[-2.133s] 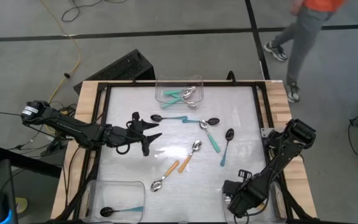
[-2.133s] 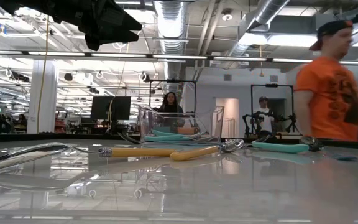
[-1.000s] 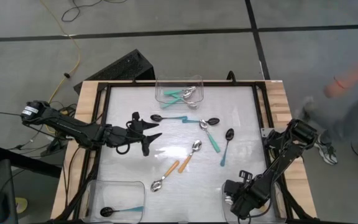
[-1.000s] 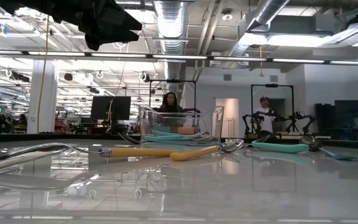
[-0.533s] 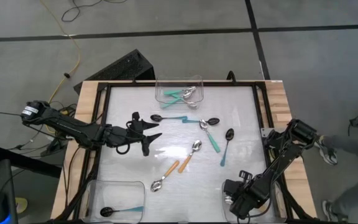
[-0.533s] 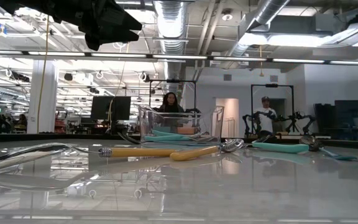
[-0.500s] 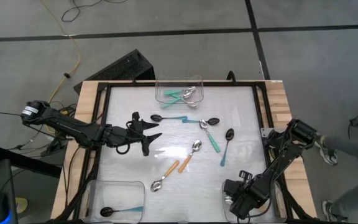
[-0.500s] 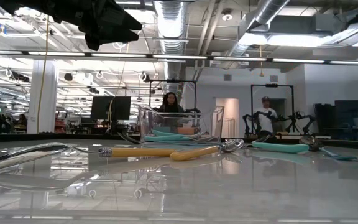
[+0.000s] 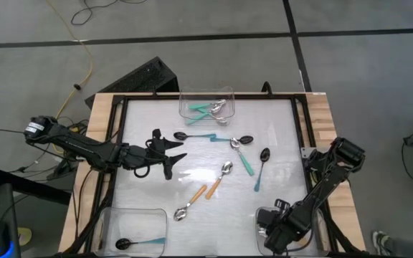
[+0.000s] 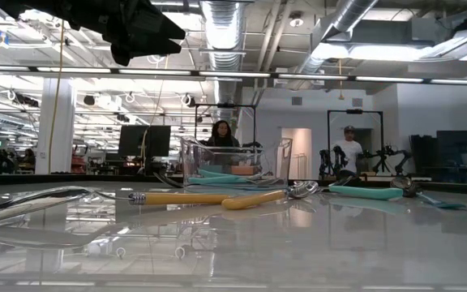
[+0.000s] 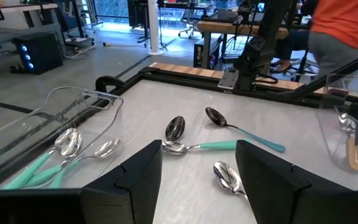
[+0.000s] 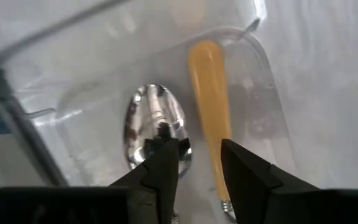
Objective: Sort silverware by color (type)
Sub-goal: Put the left orange spoon into the bottom right transparent bin, then put the bottom black spoon into the bottom left transparent bin
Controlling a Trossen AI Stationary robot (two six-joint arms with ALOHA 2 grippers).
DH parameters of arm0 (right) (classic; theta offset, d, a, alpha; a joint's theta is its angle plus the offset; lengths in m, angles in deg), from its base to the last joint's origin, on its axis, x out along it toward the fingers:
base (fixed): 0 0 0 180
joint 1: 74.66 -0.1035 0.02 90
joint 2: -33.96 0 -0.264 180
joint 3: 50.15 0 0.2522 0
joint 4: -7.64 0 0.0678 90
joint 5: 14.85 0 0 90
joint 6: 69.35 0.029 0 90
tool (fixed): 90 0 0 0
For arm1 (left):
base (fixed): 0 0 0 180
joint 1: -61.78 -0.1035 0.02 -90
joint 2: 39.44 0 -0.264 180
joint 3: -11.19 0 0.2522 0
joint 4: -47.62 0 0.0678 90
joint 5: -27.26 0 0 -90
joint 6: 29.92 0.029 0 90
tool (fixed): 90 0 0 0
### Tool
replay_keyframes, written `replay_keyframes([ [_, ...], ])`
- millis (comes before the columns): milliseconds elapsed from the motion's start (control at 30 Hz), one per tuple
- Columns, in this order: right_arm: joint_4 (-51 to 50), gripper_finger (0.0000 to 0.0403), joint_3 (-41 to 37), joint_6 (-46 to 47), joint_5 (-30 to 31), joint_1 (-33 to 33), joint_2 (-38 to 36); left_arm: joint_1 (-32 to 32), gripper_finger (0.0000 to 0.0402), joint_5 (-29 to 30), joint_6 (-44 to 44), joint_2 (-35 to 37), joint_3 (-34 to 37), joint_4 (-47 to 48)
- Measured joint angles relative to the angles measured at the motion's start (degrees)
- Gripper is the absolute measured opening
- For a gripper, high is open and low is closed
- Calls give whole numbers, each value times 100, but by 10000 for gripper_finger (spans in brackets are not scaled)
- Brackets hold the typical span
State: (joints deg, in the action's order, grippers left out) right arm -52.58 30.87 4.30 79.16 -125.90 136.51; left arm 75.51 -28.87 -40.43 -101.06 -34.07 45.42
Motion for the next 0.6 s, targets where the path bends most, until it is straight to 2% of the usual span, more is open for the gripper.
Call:
replay_keyframes([
  [167,-334,145,314,0,4,-13,0,0,190,0,0,1,1,-1],
  [600,-2384,145,1557,-15,26,-11,-7,-1,190,0,1,0,1,-17],
])
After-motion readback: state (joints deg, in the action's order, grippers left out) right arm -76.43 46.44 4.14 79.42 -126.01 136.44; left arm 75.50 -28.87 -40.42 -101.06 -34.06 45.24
